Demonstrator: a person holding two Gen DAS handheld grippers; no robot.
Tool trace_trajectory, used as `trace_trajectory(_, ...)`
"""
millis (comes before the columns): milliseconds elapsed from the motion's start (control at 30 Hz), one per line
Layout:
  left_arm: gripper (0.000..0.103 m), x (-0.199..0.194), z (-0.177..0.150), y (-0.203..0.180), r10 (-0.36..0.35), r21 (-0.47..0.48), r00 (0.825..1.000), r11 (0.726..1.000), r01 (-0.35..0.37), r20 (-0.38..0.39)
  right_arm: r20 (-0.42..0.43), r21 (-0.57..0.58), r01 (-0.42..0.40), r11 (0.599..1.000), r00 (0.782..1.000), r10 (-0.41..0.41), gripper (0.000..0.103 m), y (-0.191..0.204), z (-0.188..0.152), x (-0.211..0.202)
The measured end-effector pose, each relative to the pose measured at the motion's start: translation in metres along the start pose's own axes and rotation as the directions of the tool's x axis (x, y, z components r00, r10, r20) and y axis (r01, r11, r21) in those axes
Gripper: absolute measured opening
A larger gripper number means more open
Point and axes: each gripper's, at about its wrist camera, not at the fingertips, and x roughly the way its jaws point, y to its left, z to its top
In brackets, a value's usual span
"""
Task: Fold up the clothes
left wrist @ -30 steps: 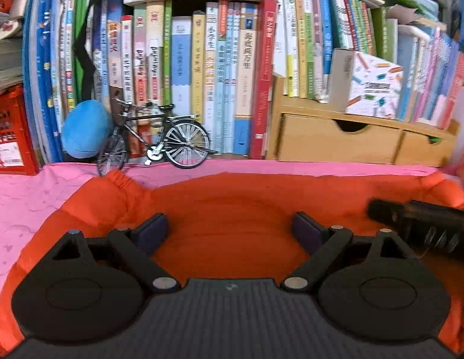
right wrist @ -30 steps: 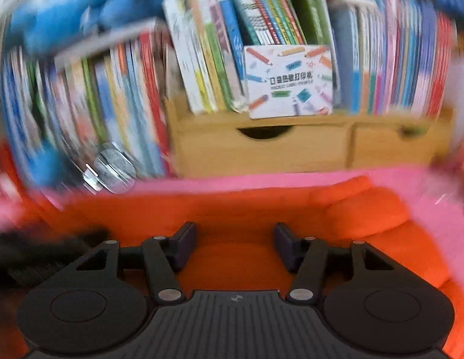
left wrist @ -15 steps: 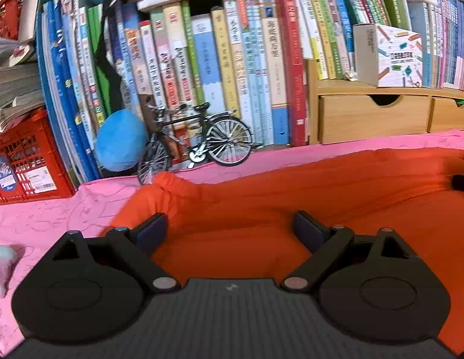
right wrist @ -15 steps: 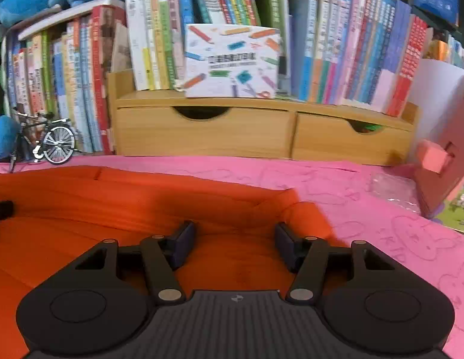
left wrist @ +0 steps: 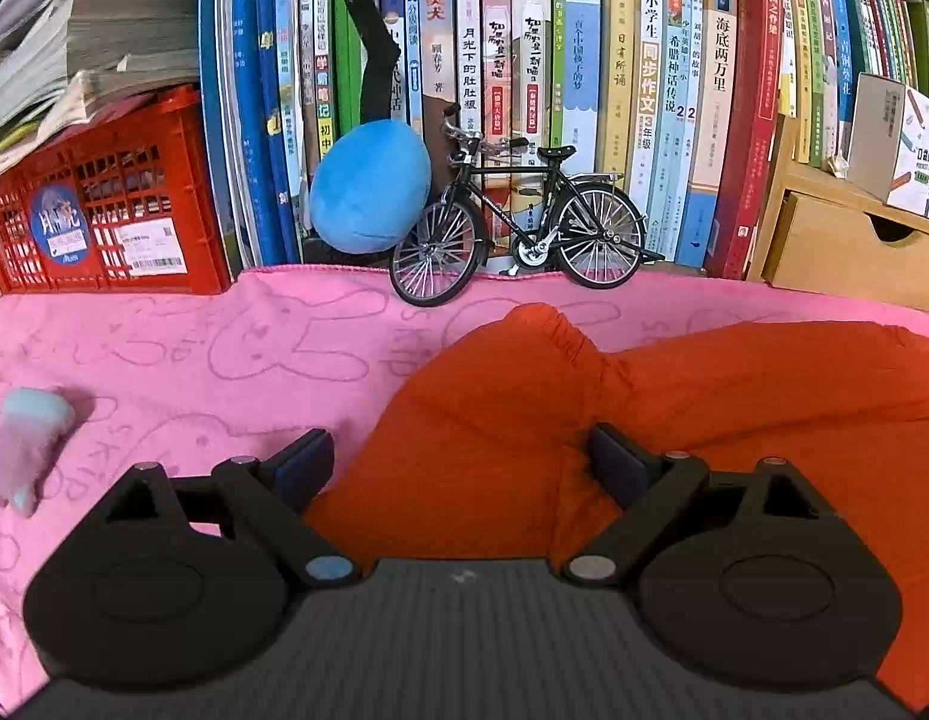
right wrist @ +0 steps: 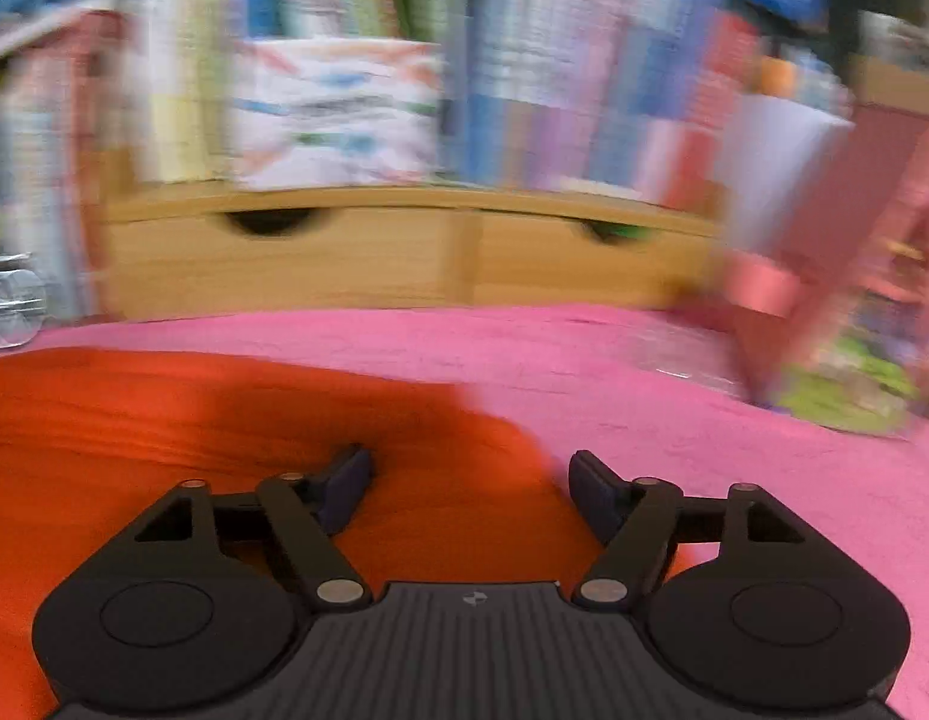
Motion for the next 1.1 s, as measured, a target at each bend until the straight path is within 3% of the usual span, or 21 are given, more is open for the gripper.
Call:
trace_trajectory(100, 0.094, 0.001, -0.001, -0.001, -0.001, 0.003, 1.000, 1.000, 0.001, -0.009, -0.012, 0.107, 0.001, 0.994, 1.000, 0.001, 0.072, -0.013, 0.001, 0.000)
trace_trajectory(200, 0.094, 0.003, -0.001, -0.002, -0.002, 0.004, 1.000, 1.000, 0.002, -0.015, 0.102, 0.063, 0.006, 0.998, 0.995, -0.012, 0.066, -0.001, 0.000, -0.030)
trace_trajectory(267, 0.094, 0.003, -0.001, 0.000, -0.009, -0.004, 1.000, 1.000, 0.008, -0.018, 0.183, 0.044, -0.103, 0.994, 0.979, 0.093, 0.066, 0.009, 0.001, -0.056)
trace_trajectory(333, 0.094, 0.004, -0.001, 0.001, -0.015, -0.013, 1.000, 1.000, 0.015, -0.020, 0.219, -0.004, -0.272, 0.962, 0.939, 0.267, 0.066, 0.031, 0.005, -0.081)
trace_trajectory(400, 0.094, 0.004, -0.001, 0.003, -0.022, -0.022, 1.000, 1.000, 0.022, -0.022, 0.203, -0.046, -0.437, 0.898, 0.876, 0.437, 0.066, 0.057, 0.010, -0.096)
trace_trajectory(500, 0.094, 0.005, 0.000, 0.005, -0.033, -0.035, 0.999, 0.999, 0.032, -0.025, 0.094, -0.019, -0.577, 0.816, 0.812, 0.576, 0.066, 0.097, 0.009, -0.090)
trace_trajectory(533, 0.094, 0.005, 0.000, 0.006, -0.036, -0.040, 0.999, 0.999, 0.035, -0.025, 0.060, -0.018, -0.586, 0.810, 0.808, 0.586, 0.064, 0.103, 0.006, -0.086)
trace_trajectory(600, 0.094, 0.006, 0.000, 0.007, -0.043, -0.048, 0.999, 0.998, 0.042, -0.027, 0.025, -0.106, -0.532, 0.840, 0.843, 0.537, 0.061, 0.116, -0.008, -0.079)
trace_trajectory(667, 0.094, 0.006, -0.001, 0.007, -0.045, -0.049, 0.999, 0.998, 0.044, -0.027, 0.054, -0.223, -0.439, 0.870, 0.886, 0.461, 0.061, 0.115, -0.017, -0.077)
trace_trajectory(800, 0.095, 0.006, -0.001, 0.007, -0.047, -0.049, 0.999, 0.998, 0.046, -0.027, 0.082, -0.269, -0.299, 0.916, 0.940, 0.331, 0.062, 0.076, -0.016, -0.060)
trace_trajectory(967, 0.096, 0.005, -0.001, 0.007, -0.050, -0.049, 0.998, 0.998, 0.049, -0.027, 0.071, -0.182, -0.211, 0.960, 0.971, 0.227, 0.066, 0.014, -0.012, -0.034)
trace_trajectory(1100, 0.096, 0.006, -0.002, 0.007, -0.053, -0.049, 0.998, 0.997, 0.052, -0.028, 0.046, -0.152, -0.187, 0.971, 0.979, 0.196, 0.071, -0.011, -0.011, -0.024)
